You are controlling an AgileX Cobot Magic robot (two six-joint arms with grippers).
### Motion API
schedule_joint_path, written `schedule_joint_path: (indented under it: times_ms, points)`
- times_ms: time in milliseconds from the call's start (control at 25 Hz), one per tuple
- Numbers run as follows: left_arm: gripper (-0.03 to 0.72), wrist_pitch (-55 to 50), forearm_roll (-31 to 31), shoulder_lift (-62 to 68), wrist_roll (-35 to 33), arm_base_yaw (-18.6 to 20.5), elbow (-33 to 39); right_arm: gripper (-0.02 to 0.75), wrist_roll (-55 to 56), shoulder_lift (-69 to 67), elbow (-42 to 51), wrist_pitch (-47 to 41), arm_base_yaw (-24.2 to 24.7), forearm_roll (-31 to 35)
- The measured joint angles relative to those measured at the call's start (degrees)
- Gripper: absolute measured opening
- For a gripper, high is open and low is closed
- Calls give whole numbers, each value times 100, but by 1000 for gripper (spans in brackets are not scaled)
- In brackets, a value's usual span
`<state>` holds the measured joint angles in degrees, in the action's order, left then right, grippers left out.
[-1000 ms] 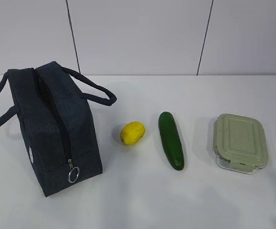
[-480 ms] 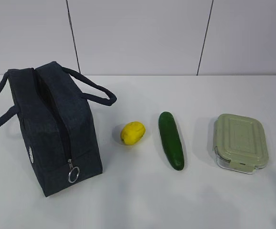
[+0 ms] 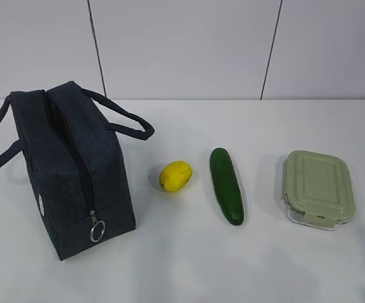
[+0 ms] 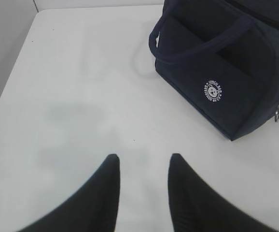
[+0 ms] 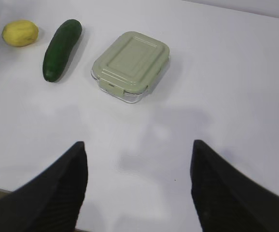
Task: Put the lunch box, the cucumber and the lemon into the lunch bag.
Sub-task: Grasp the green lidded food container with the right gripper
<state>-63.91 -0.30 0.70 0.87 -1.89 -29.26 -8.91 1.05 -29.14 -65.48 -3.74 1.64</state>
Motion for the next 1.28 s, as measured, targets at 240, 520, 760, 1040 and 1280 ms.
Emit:
schedule_joint_path:
  times_ms: [240, 520, 760, 1040, 1280]
  points:
    - [241, 0, 0, 0, 0, 0, 0, 483, 110, 0, 0, 0, 0, 0]
    - [241, 0, -22, 0, 0, 0, 0, 483, 487, -493, -86, -47, 0, 283]
    - [241, 0, -22, 0, 0, 0, 0, 483, 521, -1487, -530, 5, 0, 391]
    - [241, 0, -22, 0, 0, 0, 0, 483, 657, -2835, -956, 186, 0, 549]
    - [241, 0, -22, 0, 0, 0, 0, 482, 699, -3822, -1331, 361, 0, 991]
